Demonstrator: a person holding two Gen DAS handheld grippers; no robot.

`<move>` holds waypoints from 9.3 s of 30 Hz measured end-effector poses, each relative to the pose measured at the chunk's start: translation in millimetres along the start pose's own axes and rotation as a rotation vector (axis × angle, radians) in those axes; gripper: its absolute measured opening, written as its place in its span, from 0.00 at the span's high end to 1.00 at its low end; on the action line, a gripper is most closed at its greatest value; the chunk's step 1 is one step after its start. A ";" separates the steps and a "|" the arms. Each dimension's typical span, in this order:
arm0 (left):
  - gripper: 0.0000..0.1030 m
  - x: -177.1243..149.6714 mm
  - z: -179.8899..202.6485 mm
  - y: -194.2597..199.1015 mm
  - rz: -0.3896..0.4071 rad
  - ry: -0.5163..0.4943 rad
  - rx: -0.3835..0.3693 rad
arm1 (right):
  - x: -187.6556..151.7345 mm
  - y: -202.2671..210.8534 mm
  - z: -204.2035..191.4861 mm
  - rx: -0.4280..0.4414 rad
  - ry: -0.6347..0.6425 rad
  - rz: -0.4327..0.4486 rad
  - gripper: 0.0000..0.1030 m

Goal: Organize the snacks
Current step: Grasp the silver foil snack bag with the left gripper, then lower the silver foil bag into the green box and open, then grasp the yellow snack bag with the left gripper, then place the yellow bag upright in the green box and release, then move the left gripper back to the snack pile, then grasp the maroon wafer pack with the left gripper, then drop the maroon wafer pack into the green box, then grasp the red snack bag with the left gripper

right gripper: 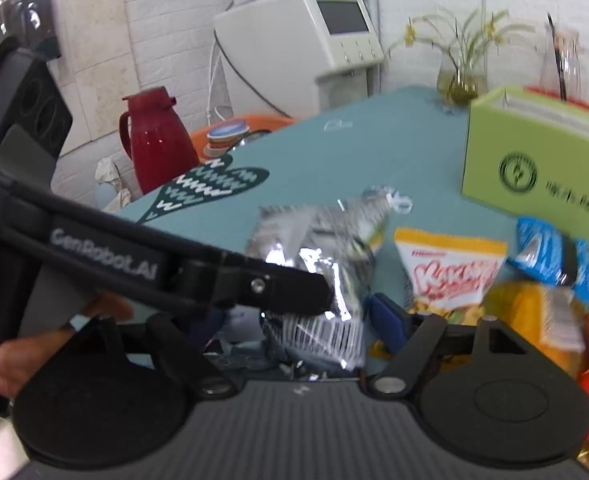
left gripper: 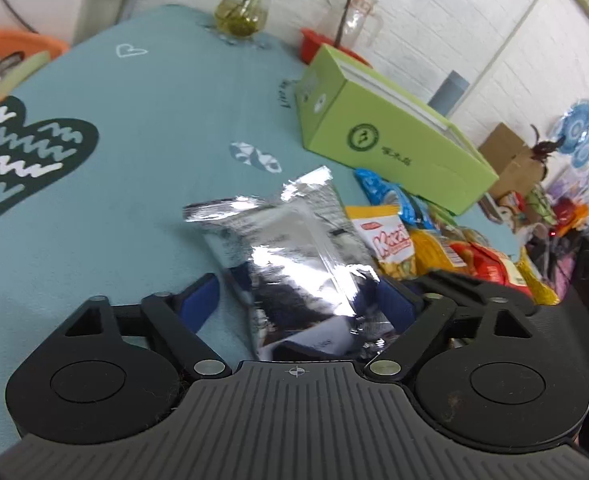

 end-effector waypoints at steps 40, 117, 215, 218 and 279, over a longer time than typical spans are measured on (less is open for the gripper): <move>0.25 114.7 175.5 -179.8 0.020 -0.346 -0.158 | 107.4 131.2 249.8 -0.456 -0.124 0.168 0.09; 0.67 88.7 269.0 -147.4 -0.043 -0.324 -0.283 | 99.8 162.3 199.0 -0.353 0.017 0.276 0.42; 0.81 -45.3 83.3 17.2 -0.019 -0.131 0.019 | -28.4 96.9 0.0 -0.125 0.017 0.066 0.35; 0.80 -18.2 92.5 21.1 0.033 -0.117 0.006 | -4.0 103.0 1.3 -0.122 0.044 0.129 0.35; 0.81 -44.2 186.9 -85.6 -0.198 -0.291 -0.204 | -38.5 174.8 107.4 -0.299 -0.293 0.177 0.26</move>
Point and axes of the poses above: each gripper's, at about its wrist camera, not at the fingertips, and y roughly against the way its jaws point, z to its right, x to its top, the point moved 2 cm from there along -y, roughly the way its jaws point, and after that the axes turned 13 degrees about z, right-handed, at the moved point
